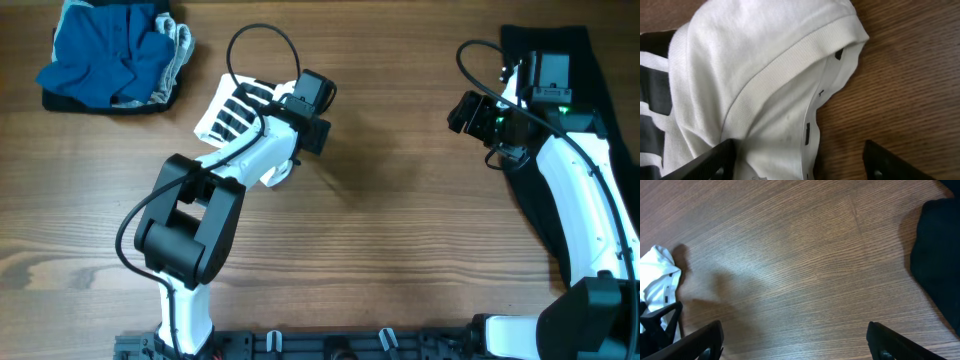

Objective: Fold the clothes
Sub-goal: 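Lift and turn the bundle with the left gripper toward the left, then carry the white shirt bundle with the left gripper to the top-left stack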

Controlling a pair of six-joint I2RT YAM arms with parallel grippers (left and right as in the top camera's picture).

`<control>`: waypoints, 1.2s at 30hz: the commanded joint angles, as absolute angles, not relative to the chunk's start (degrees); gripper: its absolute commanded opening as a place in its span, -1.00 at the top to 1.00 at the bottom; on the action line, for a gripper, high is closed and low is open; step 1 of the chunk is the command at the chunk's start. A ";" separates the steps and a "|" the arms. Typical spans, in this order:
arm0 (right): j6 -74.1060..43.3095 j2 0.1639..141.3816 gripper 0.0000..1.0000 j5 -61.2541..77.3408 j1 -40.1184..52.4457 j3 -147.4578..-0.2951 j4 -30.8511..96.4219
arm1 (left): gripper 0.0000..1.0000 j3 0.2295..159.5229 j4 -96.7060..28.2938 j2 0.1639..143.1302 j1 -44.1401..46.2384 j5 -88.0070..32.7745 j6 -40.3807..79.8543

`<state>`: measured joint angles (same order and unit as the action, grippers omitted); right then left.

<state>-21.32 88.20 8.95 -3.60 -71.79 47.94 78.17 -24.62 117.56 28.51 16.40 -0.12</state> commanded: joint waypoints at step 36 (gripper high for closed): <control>-20.73 89.06 -0.86 9.06 -3.70 -72.27 47.59 | -1.00 81.97 -30.92 115.68 26.48 20.36 0.16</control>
<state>-21.30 88.20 8.95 -3.60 -71.79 47.53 81.17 -31.07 116.71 26.30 22.39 0.05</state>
